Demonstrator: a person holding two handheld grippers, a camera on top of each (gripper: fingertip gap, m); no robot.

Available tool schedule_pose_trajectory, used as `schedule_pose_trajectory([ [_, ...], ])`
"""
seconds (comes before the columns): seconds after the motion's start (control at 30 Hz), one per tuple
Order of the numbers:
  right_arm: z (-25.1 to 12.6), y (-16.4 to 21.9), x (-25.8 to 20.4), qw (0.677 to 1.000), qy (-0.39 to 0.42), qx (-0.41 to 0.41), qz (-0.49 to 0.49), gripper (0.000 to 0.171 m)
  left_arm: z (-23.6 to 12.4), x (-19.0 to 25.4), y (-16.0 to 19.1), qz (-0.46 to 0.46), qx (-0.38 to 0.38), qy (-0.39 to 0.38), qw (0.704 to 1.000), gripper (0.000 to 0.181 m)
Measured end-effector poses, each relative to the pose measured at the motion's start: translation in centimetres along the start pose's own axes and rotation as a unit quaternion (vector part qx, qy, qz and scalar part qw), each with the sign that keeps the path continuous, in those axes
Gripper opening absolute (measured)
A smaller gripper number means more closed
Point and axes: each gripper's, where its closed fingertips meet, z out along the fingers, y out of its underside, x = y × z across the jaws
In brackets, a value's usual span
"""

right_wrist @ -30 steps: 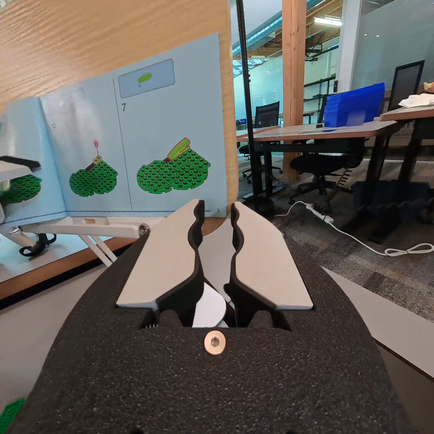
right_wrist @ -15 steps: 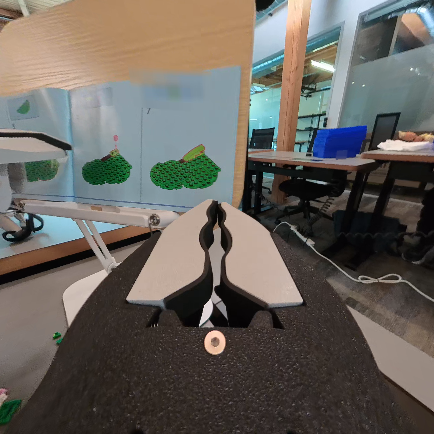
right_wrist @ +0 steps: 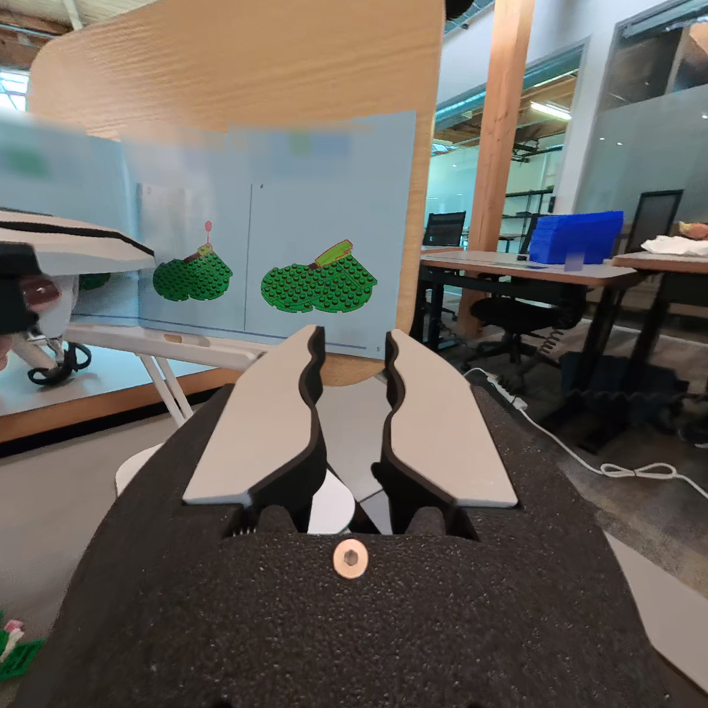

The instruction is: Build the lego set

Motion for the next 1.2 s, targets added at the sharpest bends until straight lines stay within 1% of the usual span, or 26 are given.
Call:
schedule_pose_trajectory([
  [0.1, 0.4, 0.0, -0.4, 1.0, -0.009, -0.011, -0.025, 0.033, 0.4, -0.5, 0.4, -0.026, -0.005, 0.01, 1.0, 0.008],
  [0.23, 1.0, 0.6, 0.0, 0.999, -0.001, -0.038, -0.006, 0.042, 0.6, -0.7, 0.3, -0.038, 0.001, 0.021, 0.999, 0.0],
  [0.4, 1.5, 0.8, 0.1, 0.999, 0.003, -0.049, -0.002, 0.042, 0.5, -0.8, 0.3, -0.042, 0.005, 0.039, 0.998, 0.0],
  [0.6, 1.5, 0.8, 0.2, 0.998, 0.004, -0.062, 0.018, 0.036, 0.6, -0.8, 0.2, -0.051, 0.004, 0.057, 0.997, 0.0],
  [0.8, 0.7, 0.2, 0.2, 0.998, -0.019, -0.047, 0.044, 0.019, 0.7, -0.6, 0.3, -0.053, 0.004, 0.067, 0.996, 0.0],
  [0.9, 0.3, 0.1, -0.2, 0.998, -0.03, -0.04, 0.035, 0.009, 0.8, -0.4, 0.3, -0.056, 0.004, 0.072, 0.996, 0.0],
  [0.97, 0.3, 0.0, -0.1, 0.999, -0.023, -0.04, 0.025, 0.006, 0.8, -0.3, 0.3, -0.058, 0.003, 0.073, 0.996, 0.0],
  [1.07, 0.4, 0.0, 0.3, 0.999, -0.006, -0.042, 0.018, 0.006, 0.8, -0.3, 0.3, -0.063, 0.004, 0.078, 0.995, 0.0],
  [1.2, 0.8, 0.7, 1.1, 0.997, 0.022, -0.064, 0.022, 0.009, 0.7, -0.3, 0.3, -0.065, 0.004, 0.085, 0.994, 0.0],
])
